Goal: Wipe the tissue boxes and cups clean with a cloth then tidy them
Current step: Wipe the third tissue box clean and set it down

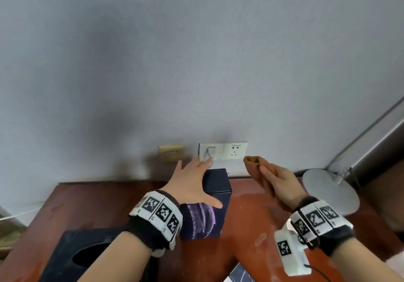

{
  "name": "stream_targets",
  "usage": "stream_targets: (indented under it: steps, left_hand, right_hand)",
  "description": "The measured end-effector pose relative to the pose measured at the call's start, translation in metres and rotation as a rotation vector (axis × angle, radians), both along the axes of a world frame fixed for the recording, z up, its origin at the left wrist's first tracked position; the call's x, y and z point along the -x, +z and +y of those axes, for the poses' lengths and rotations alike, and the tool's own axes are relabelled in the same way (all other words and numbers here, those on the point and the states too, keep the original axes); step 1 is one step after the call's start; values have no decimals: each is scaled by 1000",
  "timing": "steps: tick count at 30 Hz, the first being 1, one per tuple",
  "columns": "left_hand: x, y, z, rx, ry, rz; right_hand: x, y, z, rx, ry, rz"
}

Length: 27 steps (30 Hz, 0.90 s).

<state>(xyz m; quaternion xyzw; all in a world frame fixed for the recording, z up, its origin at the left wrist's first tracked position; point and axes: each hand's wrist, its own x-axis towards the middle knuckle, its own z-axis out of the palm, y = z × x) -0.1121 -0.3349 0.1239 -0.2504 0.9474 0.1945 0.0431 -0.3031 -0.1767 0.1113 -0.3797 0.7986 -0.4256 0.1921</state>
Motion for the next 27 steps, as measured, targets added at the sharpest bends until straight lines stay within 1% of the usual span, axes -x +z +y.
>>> stream_targets:
  steps: [2, 4, 6, 9, 11, 13, 15, 17, 19, 21, 23, 25, 27]
  left_hand:
    - [21, -4, 10, 23, -54, -48]
    - [31, -10, 14, 49, -6, 10]
    - [33, -13, 13, 1, 39, 92]
    - [23, -10, 6, -114, 41, 174]
    - [12, -8, -2, -210, 80, 264]
    - [0, -14, -11, -329, 125, 364]
    - [-10, -26, -18, -425, 167, 409]
    - [-19, -42, -21, -514, 218, 441]
    - [-28, -57, -23, -594, 255, 481]
    - [-38, -72, -28, -641, 293, 484]
    - [-51, -87, -36, -662, 341, 473]
    - [-66, -98, -40, -646, 376, 440]
    - [-78, -105, -38, -590, 398, 383]
  right_hand:
    - [-3, -15, -2, -48, 27, -20]
    - [-10, -28, -3, -90, 63, -39]
    - [-13, -42, -2, -115, 74, -104]
    - [-9, -62, 3, -154, 52, -170]
    - [1, -79, 4, -156, -11, -248]
    - [10, -94, 5, -138, -136, -343]
    - [16, -104, 5, -136, -207, -368]
    - [17, -108, 5, -143, -211, -327]
    - [16, -106, 3, -96, -194, -308]
    - [13, -98, 0, -69, -175, -308]
    - [6, -92, -3, -115, -123, -295]
    - [-6, -92, -5, -197, -35, -192]
    - [-23, -96, -8, -377, 157, 35]
